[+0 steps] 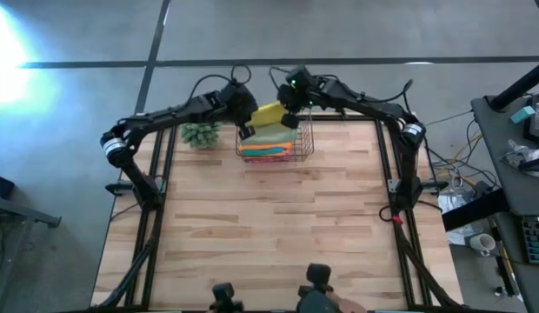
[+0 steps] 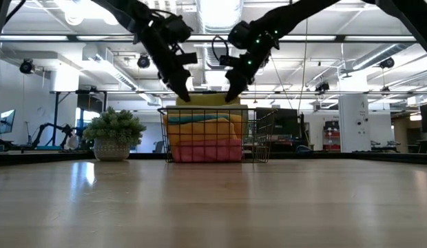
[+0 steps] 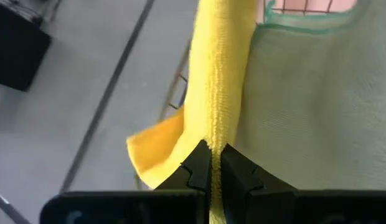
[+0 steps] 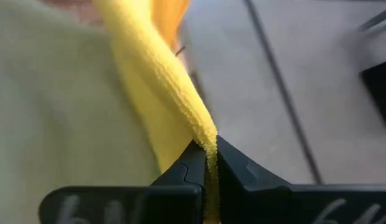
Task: Fold microfiber towels
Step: Put the folded yellow microfiber towel into the wire basket, then return to Home Position
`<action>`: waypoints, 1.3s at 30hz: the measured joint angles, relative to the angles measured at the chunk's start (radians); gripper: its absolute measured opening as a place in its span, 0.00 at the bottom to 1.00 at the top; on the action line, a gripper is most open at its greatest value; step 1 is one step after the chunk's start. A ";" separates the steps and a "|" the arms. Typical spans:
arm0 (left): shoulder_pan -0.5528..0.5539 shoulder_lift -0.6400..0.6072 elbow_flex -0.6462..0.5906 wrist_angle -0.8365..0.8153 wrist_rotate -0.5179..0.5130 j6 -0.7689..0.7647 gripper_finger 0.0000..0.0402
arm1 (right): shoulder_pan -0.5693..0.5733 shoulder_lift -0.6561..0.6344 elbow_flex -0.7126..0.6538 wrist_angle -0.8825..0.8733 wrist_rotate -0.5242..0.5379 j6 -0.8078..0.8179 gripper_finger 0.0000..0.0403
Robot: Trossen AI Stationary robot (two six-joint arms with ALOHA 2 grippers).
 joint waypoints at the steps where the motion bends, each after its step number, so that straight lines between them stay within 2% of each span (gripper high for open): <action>1: -0.002 0.001 -0.016 0.008 0.004 -0.010 0.00 | 0.003 0.003 0.000 -0.027 -0.005 0.004 0.02; 3: -0.005 0.002 -0.043 -0.001 0.019 -0.031 0.00 | 0.013 0.012 0.000 -0.091 -0.045 0.031 0.02; 7: -0.008 0.001 -0.054 -0.063 0.069 -0.035 0.00 | 0.025 0.017 -0.001 -0.169 -0.192 0.108 0.02; 12: -0.008 0.000 -0.016 -0.174 0.157 -0.037 0.00 | 0.048 0.012 0.010 -0.190 -0.207 0.141 0.02; 19: -0.011 0.000 0.044 -0.238 0.257 -0.038 0.02 | 0.062 0.012 0.013 -0.244 -0.206 0.180 0.04; 24: -0.017 -0.006 0.058 -0.252 0.268 -0.039 0.12 | 0.068 0.012 0.013 -0.255 -0.207 0.177 0.11; 33: -0.022 -0.014 0.061 -0.300 0.271 -0.039 0.37 | 0.070 -0.016 0.013 -0.274 -0.208 0.175 0.30; 39: -0.022 -0.075 0.107 -0.327 0.256 -0.038 0.44 | 0.070 -0.112 0.013 -0.304 -0.209 0.186 0.38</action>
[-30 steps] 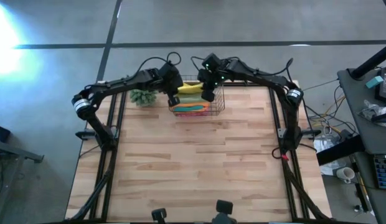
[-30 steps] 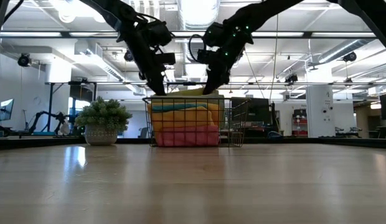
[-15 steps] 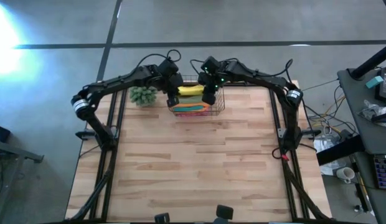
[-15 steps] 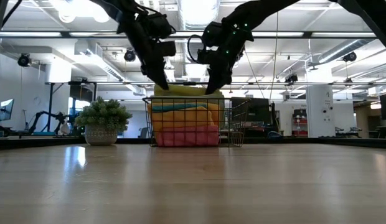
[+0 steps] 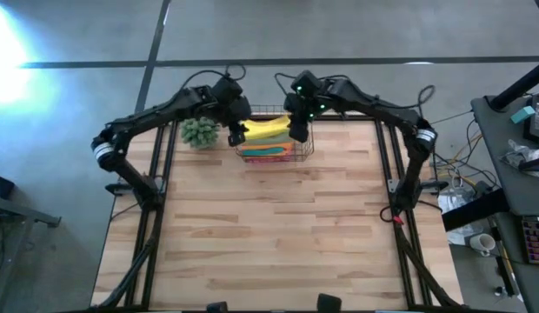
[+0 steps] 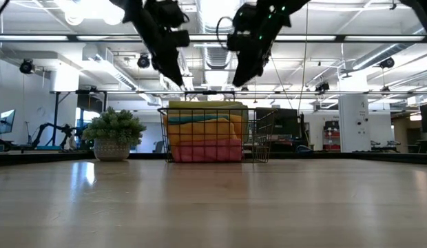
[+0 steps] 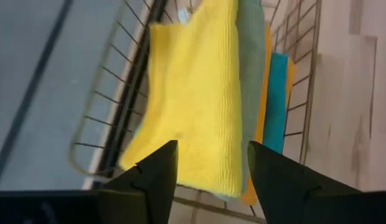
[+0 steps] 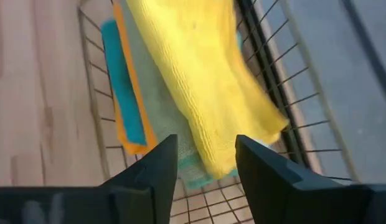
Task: Fold microfiber towels
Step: Return to Home Position
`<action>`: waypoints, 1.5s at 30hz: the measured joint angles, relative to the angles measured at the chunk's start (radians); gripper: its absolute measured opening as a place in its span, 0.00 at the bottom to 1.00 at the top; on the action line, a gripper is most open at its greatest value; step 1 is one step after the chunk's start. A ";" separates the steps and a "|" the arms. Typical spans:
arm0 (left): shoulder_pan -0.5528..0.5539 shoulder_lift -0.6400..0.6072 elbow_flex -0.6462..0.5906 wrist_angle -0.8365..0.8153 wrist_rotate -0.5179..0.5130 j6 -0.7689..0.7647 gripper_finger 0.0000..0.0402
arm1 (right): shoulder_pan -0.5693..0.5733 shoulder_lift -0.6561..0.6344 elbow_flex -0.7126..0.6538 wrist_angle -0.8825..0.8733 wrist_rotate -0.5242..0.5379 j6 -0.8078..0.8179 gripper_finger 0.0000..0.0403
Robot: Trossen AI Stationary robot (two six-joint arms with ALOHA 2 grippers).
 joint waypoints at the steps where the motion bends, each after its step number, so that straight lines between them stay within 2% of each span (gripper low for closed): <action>1: 0.000 -0.018 0.005 -0.008 -0.006 0.000 0.44 | 0.000 -0.019 0.000 0.001 0.000 0.004 0.38; 5: -0.002 -0.112 -0.010 -0.021 -0.041 -0.045 0.44 | 0.002 -0.092 0.000 0.001 -0.013 0.007 0.39; 9: -0.014 -0.237 -0.102 0.019 -0.043 -0.126 0.44 | 0.006 -0.145 -0.011 0.032 -0.102 0.001 0.37; 13: -0.060 -0.403 -0.305 0.188 -0.042 -0.229 0.44 | 0.031 -0.161 -0.042 0.106 -0.180 0.043 0.35; 18: -0.151 -0.632 -0.589 0.425 -0.043 -0.331 0.44 | 0.112 -0.159 -0.087 0.149 -0.184 0.097 0.30; 22: -0.214 -0.809 -0.778 0.561 -0.042 -0.506 0.44 | 0.178 -0.159 -0.113 0.171 -0.166 0.142 0.26; 27: -0.281 -1.000 -0.930 0.613 -0.042 -0.630 0.33 | 0.240 -0.159 -0.118 0.223 -0.115 0.213 0.20; 34: -0.334 -1.187 -1.064 0.617 -0.051 -0.652 0.04 | 0.310 -0.159 -0.120 0.263 -0.115 0.265 0.15; 40: -0.338 -1.327 -1.191 0.617 -0.059 -0.678 0.00 | 0.359 -0.159 -0.120 0.262 -0.114 0.313 0.13; 45: -0.339 -1.473 -1.312 0.701 -0.059 -0.679 0.00 | 0.382 -0.187 -0.121 0.260 -0.116 0.313 0.13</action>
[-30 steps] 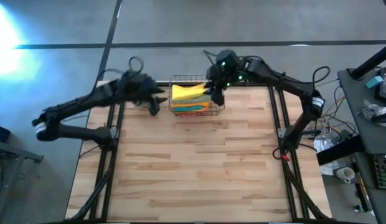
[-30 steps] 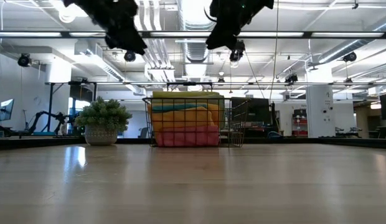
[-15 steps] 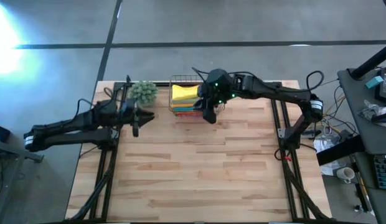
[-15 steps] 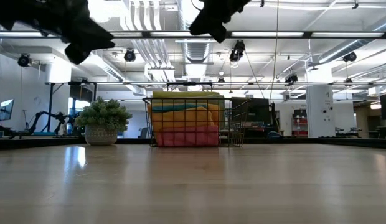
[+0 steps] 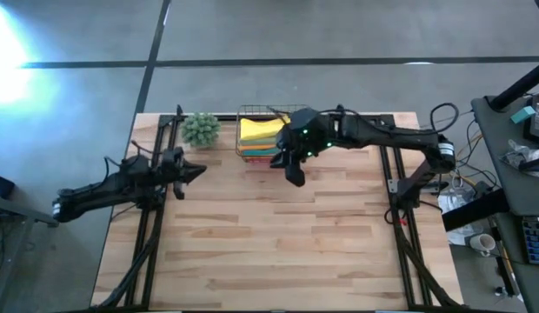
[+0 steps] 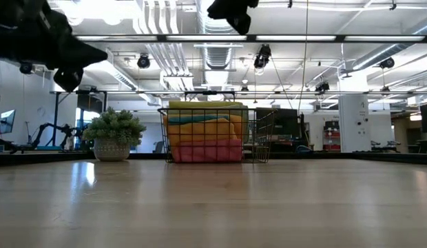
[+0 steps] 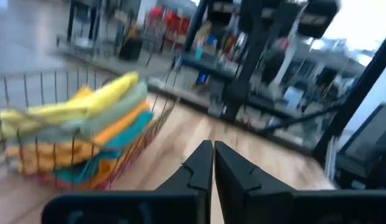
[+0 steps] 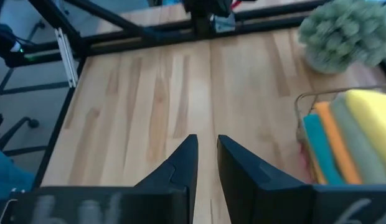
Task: Fold microfiber towels
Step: Return to Home Position
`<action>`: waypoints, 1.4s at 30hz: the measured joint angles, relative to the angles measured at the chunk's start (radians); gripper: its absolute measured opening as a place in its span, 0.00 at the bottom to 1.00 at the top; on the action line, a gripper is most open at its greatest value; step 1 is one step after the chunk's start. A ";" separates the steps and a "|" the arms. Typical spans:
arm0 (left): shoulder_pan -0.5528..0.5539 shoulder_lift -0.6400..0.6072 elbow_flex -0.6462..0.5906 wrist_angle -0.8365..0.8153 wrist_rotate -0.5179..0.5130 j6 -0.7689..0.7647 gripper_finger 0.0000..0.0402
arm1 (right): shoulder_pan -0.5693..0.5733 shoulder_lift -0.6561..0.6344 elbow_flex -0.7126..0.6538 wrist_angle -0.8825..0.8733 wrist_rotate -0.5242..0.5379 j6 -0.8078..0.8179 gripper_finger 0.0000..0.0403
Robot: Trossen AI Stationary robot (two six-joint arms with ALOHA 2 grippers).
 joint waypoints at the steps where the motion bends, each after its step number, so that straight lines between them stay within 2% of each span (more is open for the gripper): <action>1: 0.000 -0.027 -0.018 0.023 -0.003 0.000 0.00 | -0.001 -0.013 0.000 -0.002 0.000 -0.001 0.13; 4: 0.001 -0.072 -0.073 0.062 -0.028 0.000 0.00 | -0.002 -0.058 0.000 -0.009 0.002 -0.009 0.13; 10: 0.001 0.000 -0.153 0.150 -0.043 0.006 0.00 | -0.008 -0.210 -0.014 -0.067 0.075 -0.080 0.13; 14: 0.001 0.076 -0.153 0.185 -0.063 0.054 0.00 | -0.009 -0.365 -0.099 -0.057 0.112 -0.113 0.13; 16: 0.001 0.101 -0.153 0.187 -0.092 0.034 0.00 | -0.008 -0.455 -0.180 -0.011 0.125 -0.106 0.13; 20: 0.001 0.161 -0.154 0.168 -0.098 -0.047 0.00 | -0.008 -0.645 -0.429 0.140 0.125 -0.042 0.13; 24: 0.001 0.213 -0.154 0.174 -0.095 -0.050 0.00 | -0.008 -0.806 -0.698 0.357 0.127 0.029 0.13; 27: 0.001 0.247 -0.154 0.174 -0.094 -0.050 0.00 | -0.008 -0.896 -0.859 0.458 0.126 0.063 0.13; 36: 0.001 0.321 -0.155 0.174 -0.092 -0.050 0.00 | -0.008 -1.090 -1.212 0.595 0.128 0.192 0.13; 42: 0.001 0.359 -0.156 0.175 -0.092 -0.050 0.00 | -0.008 -1.220 -1.397 0.760 0.129 0.255 0.13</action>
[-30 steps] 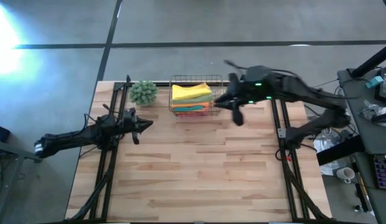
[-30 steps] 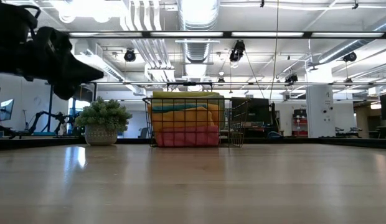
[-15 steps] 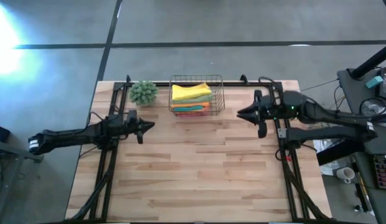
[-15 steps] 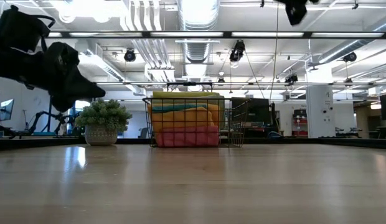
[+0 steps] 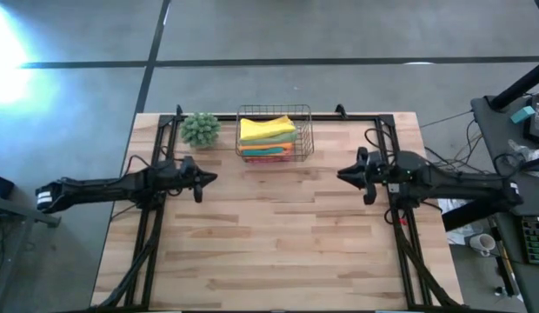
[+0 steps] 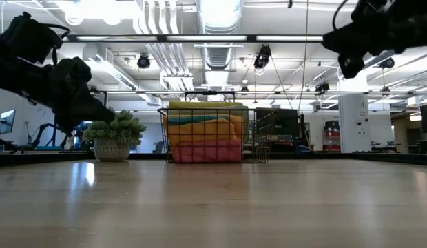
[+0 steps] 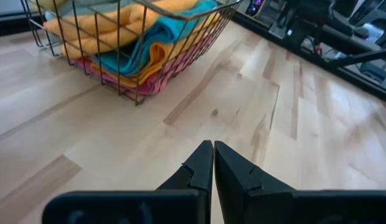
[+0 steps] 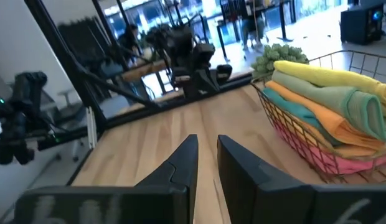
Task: Fold microfiber towels
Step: Return to Home Position
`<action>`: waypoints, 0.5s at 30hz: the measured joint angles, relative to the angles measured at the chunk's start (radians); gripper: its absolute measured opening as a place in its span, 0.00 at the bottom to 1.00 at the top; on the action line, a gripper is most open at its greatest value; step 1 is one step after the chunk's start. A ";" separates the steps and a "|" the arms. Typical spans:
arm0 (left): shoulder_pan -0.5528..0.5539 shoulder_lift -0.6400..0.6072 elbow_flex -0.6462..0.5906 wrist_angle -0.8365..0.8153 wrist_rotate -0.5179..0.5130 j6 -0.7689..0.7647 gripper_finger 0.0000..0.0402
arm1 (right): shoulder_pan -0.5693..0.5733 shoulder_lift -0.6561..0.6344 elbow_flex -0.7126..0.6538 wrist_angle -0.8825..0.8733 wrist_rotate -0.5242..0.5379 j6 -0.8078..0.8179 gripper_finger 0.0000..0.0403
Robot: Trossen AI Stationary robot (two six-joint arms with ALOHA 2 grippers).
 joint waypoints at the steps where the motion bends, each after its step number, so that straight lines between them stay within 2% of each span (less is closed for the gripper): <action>1: 0.000 0.006 0.000 0.000 0.000 0.000 0.00 | 0.000 -0.020 -0.027 0.019 0.001 0.008 0.13; 7: 0.000 0.037 -0.001 0.000 0.001 0.000 0.00 | 0.000 -0.144 -0.162 0.083 0.006 0.102 0.13; 12: 0.000 0.063 -0.001 0.000 0.001 0.000 0.00 | 0.000 -0.230 -0.241 0.149 0.019 0.113 0.13; 15: 0.000 0.078 -0.001 0.000 0.003 0.000 0.00 | 0.000 -0.269 -0.249 0.101 0.055 0.121 0.13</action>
